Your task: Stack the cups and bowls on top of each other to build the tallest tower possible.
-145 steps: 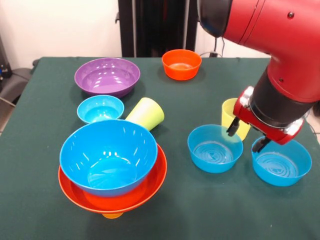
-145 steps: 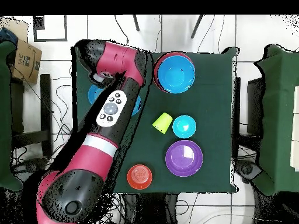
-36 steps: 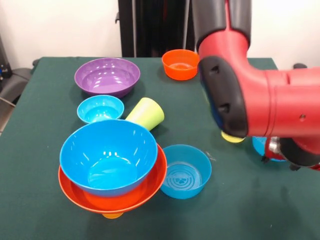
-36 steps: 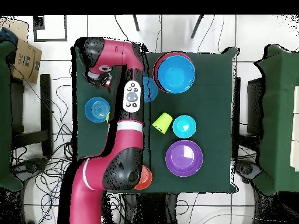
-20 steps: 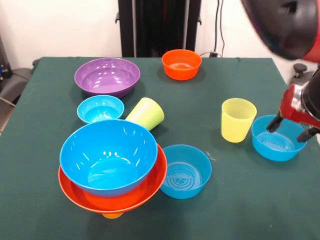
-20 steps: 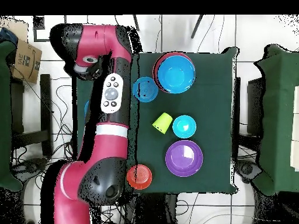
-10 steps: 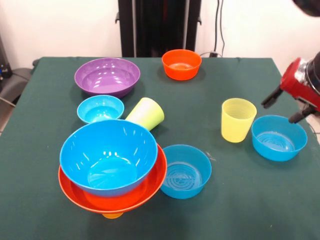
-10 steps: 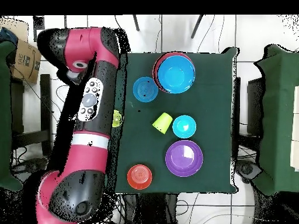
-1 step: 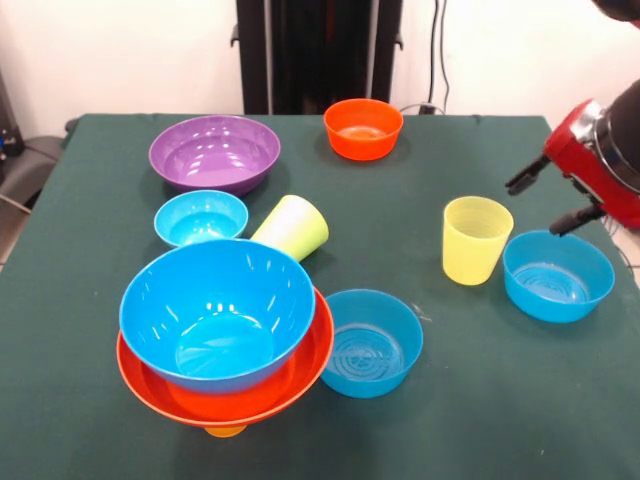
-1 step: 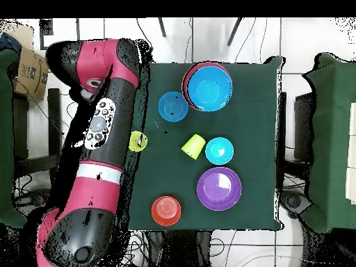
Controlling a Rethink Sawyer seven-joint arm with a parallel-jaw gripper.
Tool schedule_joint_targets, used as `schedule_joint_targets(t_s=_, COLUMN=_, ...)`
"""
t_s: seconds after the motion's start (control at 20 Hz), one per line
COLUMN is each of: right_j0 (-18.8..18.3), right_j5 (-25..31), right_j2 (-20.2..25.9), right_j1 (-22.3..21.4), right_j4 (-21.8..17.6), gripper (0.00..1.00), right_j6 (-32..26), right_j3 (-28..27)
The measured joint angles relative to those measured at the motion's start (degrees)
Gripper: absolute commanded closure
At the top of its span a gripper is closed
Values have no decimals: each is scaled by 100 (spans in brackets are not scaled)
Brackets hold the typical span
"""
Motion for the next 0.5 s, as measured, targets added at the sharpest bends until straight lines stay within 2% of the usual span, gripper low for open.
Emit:
schedule_joint_targets(t_s=0.3, right_j0=37, right_j5=0, right_j2=-99, right_j1=-1, right_j4=-6, gripper=0, right_j6=397, right_j3=247)
schedule_joint_targets(t_s=0.5, right_j0=37, right_j5=0, right_j2=-65, right_j1=-21, right_j4=-7, gripper=0, right_j6=432, right_j3=389)
